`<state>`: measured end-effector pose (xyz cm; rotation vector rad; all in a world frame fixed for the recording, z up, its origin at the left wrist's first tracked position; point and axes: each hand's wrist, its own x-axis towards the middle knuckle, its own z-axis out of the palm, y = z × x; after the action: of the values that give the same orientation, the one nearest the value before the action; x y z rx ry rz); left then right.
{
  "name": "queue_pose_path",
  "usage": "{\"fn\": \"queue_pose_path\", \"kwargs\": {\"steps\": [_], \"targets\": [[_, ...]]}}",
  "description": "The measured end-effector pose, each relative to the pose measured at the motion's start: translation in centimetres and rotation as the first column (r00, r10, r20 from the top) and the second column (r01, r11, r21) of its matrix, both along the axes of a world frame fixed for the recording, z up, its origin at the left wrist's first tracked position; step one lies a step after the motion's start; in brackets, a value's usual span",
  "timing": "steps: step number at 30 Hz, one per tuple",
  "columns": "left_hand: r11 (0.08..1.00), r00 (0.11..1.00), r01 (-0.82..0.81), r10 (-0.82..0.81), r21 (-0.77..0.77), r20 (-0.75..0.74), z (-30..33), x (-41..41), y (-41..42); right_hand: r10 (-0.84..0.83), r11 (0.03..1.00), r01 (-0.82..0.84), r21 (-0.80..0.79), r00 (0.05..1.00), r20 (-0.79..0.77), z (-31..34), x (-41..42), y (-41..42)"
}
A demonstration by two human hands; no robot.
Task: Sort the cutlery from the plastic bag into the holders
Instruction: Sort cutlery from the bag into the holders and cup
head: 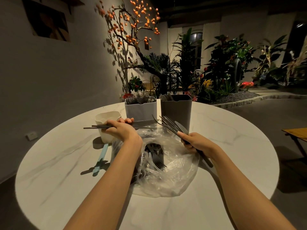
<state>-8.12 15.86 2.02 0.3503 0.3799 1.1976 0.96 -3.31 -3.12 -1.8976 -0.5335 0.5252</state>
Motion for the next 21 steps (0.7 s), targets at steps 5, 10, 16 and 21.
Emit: {"fn": "queue_pose_path", "kwargs": {"steps": [5,10,16,21], "targets": [[0.999,1.000,0.015,-0.015,0.032,-0.020,0.3,-0.1,0.1,-0.037,0.999,0.038,-0.003,0.999,0.025,0.0,-0.2,-0.1],[1.000,0.998,0.021,-0.021,-0.003,-0.056,0.1,-0.3,1.0,-0.132,0.991,0.131,0.026,0.990,0.047,-0.1,0.0,0.0],[0.996,0.996,0.057,-0.052,0.074,-0.069,-0.3,0.0,0.1,-0.111,0.993,0.107,0.054,0.991,0.074,-0.1,-0.1,-0.2],[0.906,0.995,0.068,-0.028,0.419,-0.101,-0.4,0.4,-2.1,-0.035,0.998,0.031,0.048,0.996,0.078,0.1,-0.3,0.0]]}}
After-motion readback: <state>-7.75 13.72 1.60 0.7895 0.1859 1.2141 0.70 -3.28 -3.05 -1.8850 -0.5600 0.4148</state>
